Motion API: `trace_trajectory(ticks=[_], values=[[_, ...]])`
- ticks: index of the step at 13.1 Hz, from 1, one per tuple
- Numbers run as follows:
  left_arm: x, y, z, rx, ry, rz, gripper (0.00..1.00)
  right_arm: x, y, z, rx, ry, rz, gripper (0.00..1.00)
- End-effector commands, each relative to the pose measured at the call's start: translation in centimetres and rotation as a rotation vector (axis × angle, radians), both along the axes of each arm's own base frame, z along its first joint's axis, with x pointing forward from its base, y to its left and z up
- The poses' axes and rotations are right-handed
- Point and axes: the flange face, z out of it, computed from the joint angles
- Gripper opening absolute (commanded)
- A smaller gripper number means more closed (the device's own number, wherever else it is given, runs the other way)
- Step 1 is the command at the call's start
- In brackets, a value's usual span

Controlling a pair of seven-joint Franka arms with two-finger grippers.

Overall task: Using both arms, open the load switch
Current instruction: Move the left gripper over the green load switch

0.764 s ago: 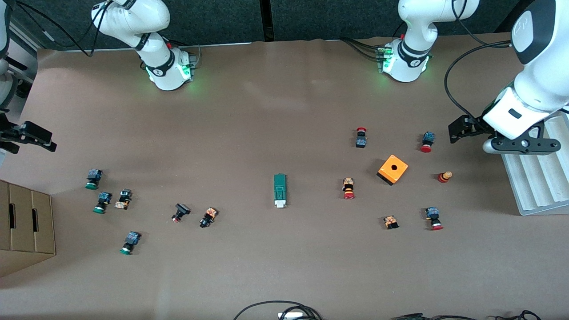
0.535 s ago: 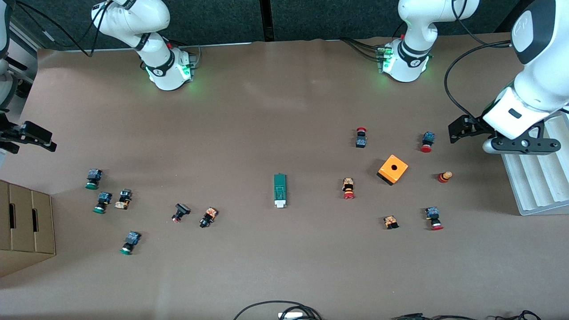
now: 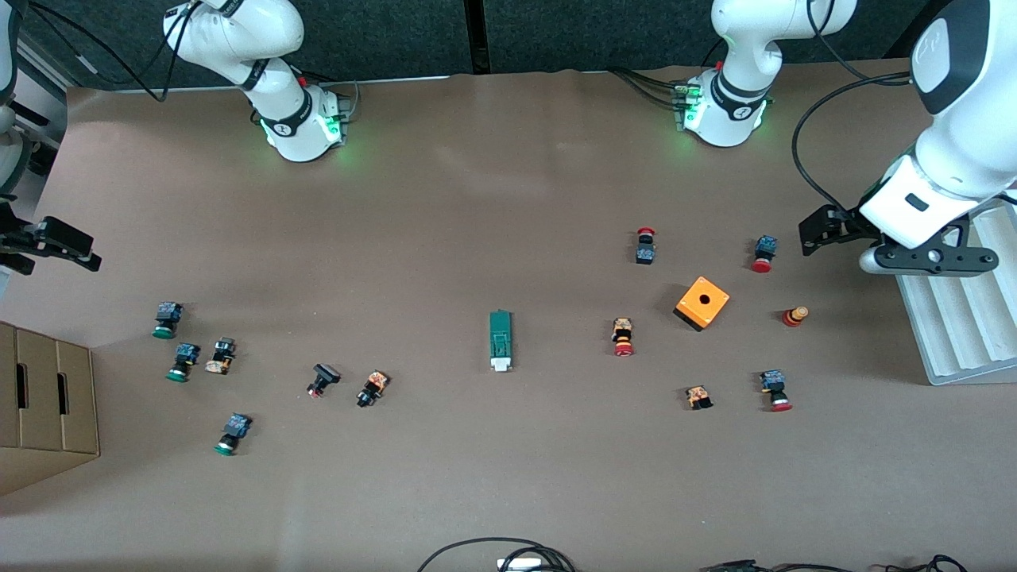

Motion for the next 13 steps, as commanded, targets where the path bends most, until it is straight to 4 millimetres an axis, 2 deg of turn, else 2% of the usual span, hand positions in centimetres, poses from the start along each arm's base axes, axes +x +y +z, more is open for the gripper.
trace_trajectory(ticks=[1, 4, 9, 13], values=[[0.3, -2.1, -0.5, -0.009, 0.034, -0.032, 1.00, 0.4, -0.1, 0.4, -0.030, -0.007, 0.008, 1.00], [0.0, -4.2, -0.1, -0.008, 0.027, 0.041, 1.00, 0.4, -0.2, 0.4, -0.031, -0.007, 0.009, 1.00], [-2.5, -15.9, -0.4, -0.020, -0.011, 0.138, 1.00, 0.4, -0.1, 0.4, -0.028, -0.006, 0.013, 1.00], [-2.6, -22.7, -2.1, -0.110, -0.091, 0.237, 1.00, 0.4, -0.2, 0.4, -0.030, -0.006, 0.012, 1.00]])
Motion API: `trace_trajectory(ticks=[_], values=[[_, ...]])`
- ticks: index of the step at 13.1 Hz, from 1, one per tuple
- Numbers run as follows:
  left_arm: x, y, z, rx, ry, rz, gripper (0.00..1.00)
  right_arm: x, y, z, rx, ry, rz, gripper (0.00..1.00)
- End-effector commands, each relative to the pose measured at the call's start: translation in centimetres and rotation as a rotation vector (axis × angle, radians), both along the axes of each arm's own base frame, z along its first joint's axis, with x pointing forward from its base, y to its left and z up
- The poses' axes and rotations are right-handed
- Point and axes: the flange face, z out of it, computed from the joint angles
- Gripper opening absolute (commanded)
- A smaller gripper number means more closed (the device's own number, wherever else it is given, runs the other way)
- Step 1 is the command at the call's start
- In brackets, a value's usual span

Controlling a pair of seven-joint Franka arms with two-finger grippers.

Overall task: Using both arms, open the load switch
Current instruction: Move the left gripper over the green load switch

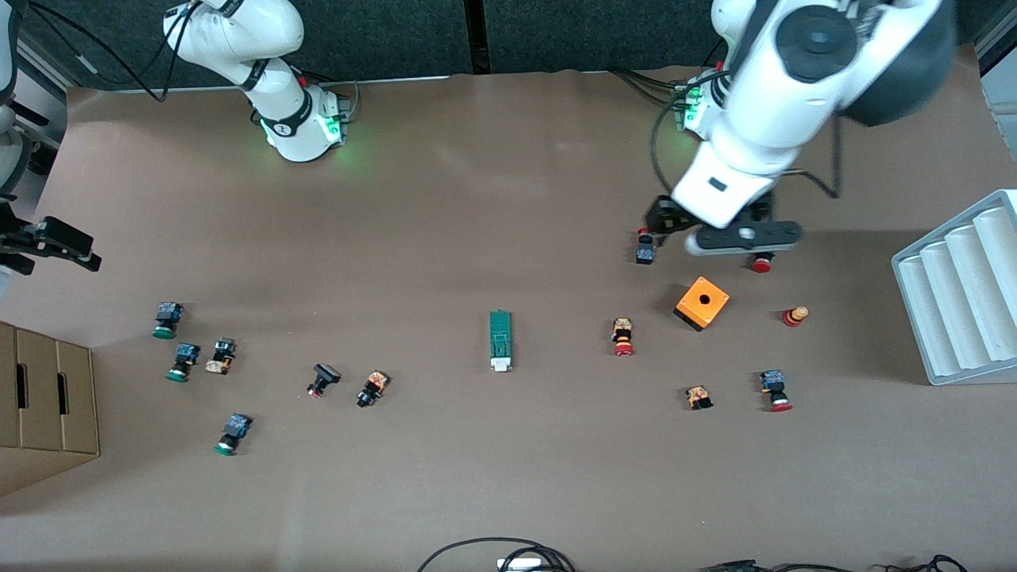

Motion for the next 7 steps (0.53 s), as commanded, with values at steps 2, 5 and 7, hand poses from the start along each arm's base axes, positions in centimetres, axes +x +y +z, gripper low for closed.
trace_trajectory(ticks=[2, 5, 7], values=[[0.7, -5.6, -1.8, -0.091, -0.060, 0.092, 1.00, 0.4, -0.1, 0.4, -0.028, -0.004, 0.012, 1.00], [-1.0, -11.5, -4.8, -0.039, -0.151, 0.118, 1.00, 0.4, -0.1, 0.5, -0.030, -0.007, 0.012, 1.00], [-3.1, -15.6, -7.2, -0.011, -0.215, 0.148, 1.00, 0.2, 0.2, 0.5, -0.028, -0.001, 0.015, 1.00]])
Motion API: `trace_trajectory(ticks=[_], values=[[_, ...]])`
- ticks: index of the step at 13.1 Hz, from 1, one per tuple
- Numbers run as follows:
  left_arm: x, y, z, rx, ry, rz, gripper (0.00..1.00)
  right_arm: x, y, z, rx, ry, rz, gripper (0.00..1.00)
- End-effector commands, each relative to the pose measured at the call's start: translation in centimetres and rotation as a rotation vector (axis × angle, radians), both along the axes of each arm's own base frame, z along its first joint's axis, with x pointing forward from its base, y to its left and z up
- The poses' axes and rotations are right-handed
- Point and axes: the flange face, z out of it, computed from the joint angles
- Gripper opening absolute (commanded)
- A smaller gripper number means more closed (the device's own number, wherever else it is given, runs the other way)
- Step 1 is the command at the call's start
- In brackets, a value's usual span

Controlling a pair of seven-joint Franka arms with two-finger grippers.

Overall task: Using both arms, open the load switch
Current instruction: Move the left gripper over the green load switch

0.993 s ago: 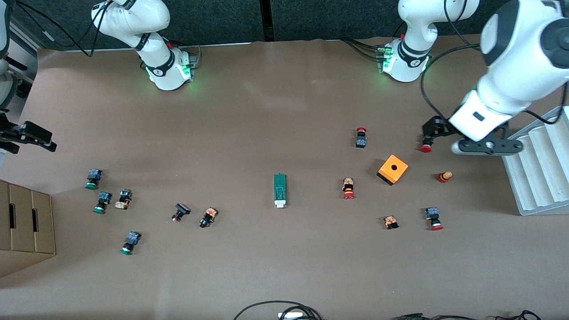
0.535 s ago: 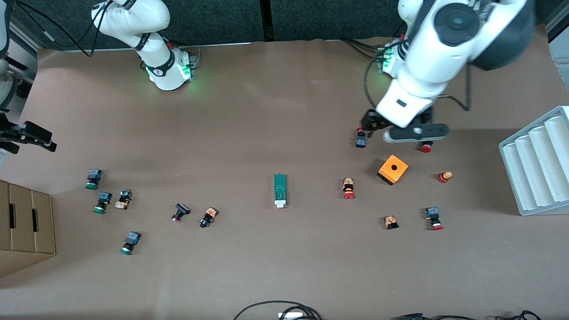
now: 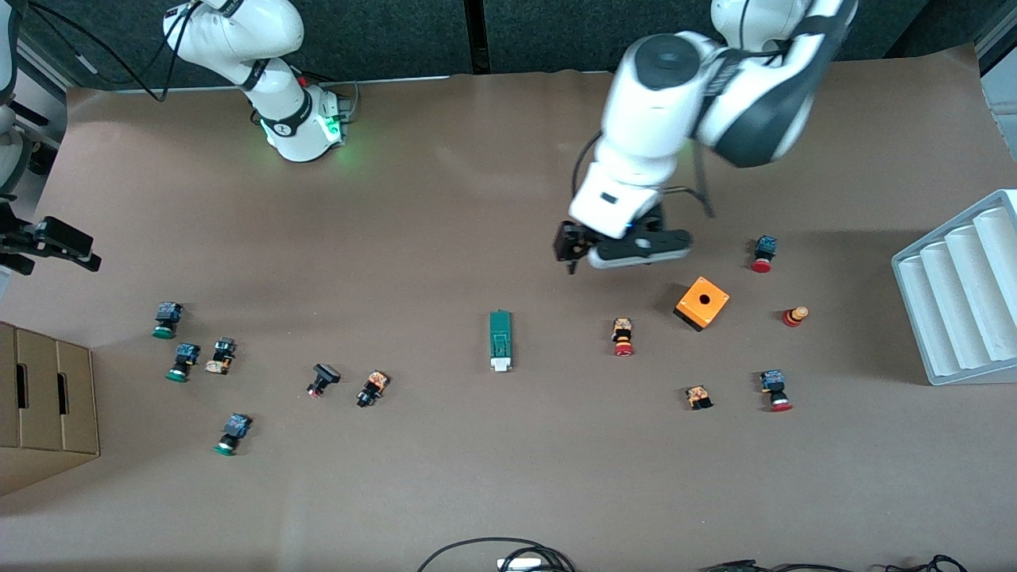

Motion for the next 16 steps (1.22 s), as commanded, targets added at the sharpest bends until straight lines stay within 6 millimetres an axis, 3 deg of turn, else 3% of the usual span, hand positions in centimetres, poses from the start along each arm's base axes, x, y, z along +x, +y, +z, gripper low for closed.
trace_trajectory(ticks=[1, 6, 10, 14, 16], values=[[-2.0, -5.2, -2.8, 0.029, -0.083, 0.039, 1.00, 0.3, 0.0, 0.5, -0.029, -0.002, 0.013, 1.00], [-6.2, -11.6, -11.1, 0.110, -0.268, 0.054, 1.00, 0.2, -0.1, 0.4, -0.030, 0.001, 0.012, 1.00], [-8.6, -14.6, -19.1, 0.152, -0.430, -0.017, 1.00, 0.4, -0.1, 0.3, -0.035, 0.001, 0.015, 1.00], [-10.6, -16.0, -25.5, 0.101, -0.575, -0.020, 1.00, 0.4, -0.5, 0.4, -0.031, -0.008, 0.012, 1.00], [-10.6, -15.8, -28.8, 0.084, -0.669, -0.070, 0.99, 0.4, -0.3, 0.4, -0.032, -0.008, 0.017, 1.00]])
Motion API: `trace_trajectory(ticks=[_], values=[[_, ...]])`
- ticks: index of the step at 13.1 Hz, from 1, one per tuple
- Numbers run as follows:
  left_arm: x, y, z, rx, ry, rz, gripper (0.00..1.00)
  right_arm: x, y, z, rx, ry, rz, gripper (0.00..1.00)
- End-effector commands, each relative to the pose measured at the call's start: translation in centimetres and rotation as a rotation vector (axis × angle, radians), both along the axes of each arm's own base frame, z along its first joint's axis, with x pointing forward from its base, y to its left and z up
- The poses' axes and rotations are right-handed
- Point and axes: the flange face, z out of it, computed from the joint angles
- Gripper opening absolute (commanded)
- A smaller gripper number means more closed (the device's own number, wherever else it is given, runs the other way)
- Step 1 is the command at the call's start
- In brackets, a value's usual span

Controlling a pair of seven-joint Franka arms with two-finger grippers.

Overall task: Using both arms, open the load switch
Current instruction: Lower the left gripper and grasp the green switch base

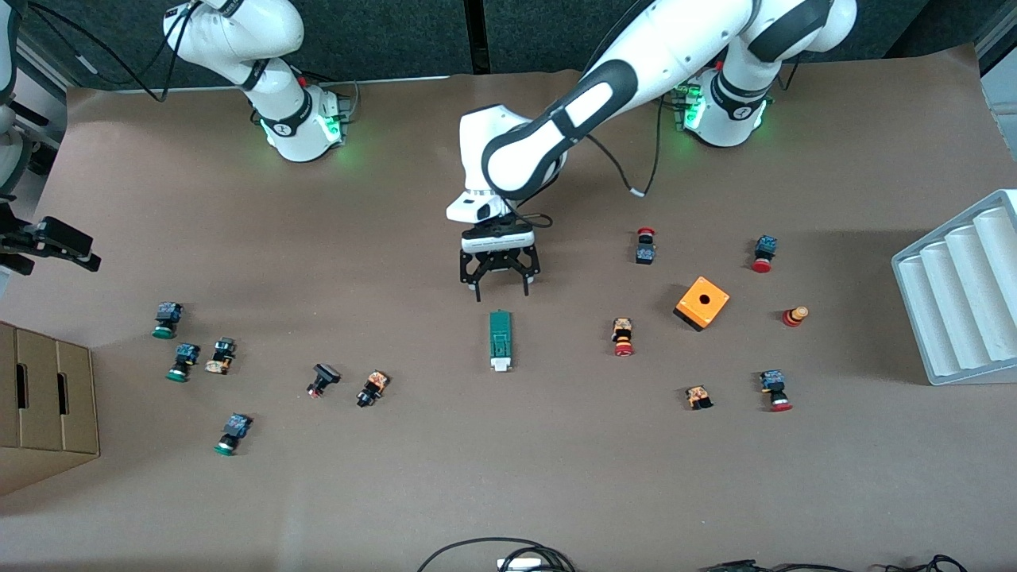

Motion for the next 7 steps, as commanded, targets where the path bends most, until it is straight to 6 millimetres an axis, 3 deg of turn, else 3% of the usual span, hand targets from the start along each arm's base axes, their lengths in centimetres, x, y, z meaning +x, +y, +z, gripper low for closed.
trace_trajectory(ticks=[1, 3, 5, 7], values=[[0.3, -0.4, -4.2, -0.004, -0.094, -0.074, 0.99, 0.4, -0.2, 0.4, -0.031, -0.004, 0.015, 1.00], [1.0, -0.5, -6.1, 0.013, -0.132, -0.066, 0.99, 0.2, 0.0, 0.4, -0.023, 0.002, 0.014, 1.00], [0.0, -1.6, -7.2, 0.043, -0.161, -0.045, 0.99, 0.3, 0.0, 0.4, -0.024, 0.001, 0.014, 1.00], [-0.2, -1.4, -8.5, 0.052, -0.174, -0.039, 0.99, 0.3, 0.1, 0.4, -0.024, 0.001, 0.010, 1.00]])
